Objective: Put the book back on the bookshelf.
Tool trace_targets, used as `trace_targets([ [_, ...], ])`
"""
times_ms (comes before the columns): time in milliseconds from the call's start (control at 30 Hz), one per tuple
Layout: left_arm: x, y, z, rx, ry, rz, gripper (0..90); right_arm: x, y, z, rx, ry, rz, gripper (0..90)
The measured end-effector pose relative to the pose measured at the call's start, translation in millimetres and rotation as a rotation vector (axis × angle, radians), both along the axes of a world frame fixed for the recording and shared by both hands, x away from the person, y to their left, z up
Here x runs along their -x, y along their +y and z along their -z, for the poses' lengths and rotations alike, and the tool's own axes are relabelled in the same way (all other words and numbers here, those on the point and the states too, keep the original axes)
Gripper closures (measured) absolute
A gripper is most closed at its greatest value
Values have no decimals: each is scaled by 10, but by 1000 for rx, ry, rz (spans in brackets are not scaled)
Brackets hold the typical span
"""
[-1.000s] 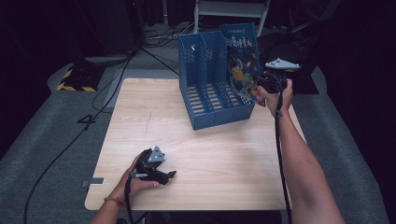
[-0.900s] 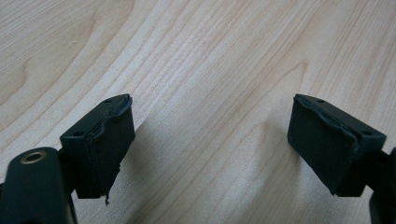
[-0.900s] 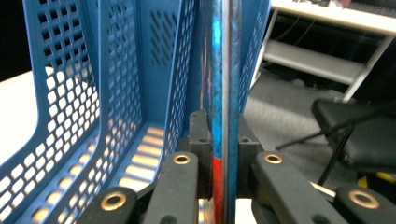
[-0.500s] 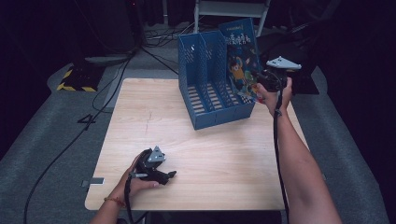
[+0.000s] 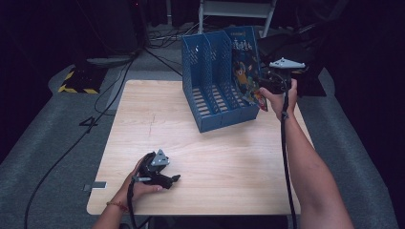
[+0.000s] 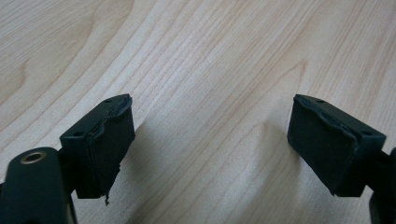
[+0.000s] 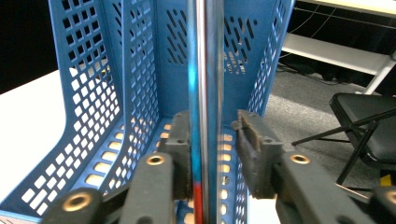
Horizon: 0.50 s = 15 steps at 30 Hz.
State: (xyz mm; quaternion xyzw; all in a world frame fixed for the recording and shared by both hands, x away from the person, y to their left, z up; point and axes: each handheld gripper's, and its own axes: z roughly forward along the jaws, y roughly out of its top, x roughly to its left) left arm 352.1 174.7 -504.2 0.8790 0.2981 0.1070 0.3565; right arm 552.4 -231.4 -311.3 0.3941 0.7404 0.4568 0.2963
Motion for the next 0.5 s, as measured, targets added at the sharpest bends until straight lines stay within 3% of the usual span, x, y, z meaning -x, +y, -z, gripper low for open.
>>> trace_targets([
  [167,0,0,-1,-4,-2,2,155,-77,71,-232,43,-1,28,549],
  [500,3,9,1,1,1,12,155,-311,232,-661,110,20,40,472],
])
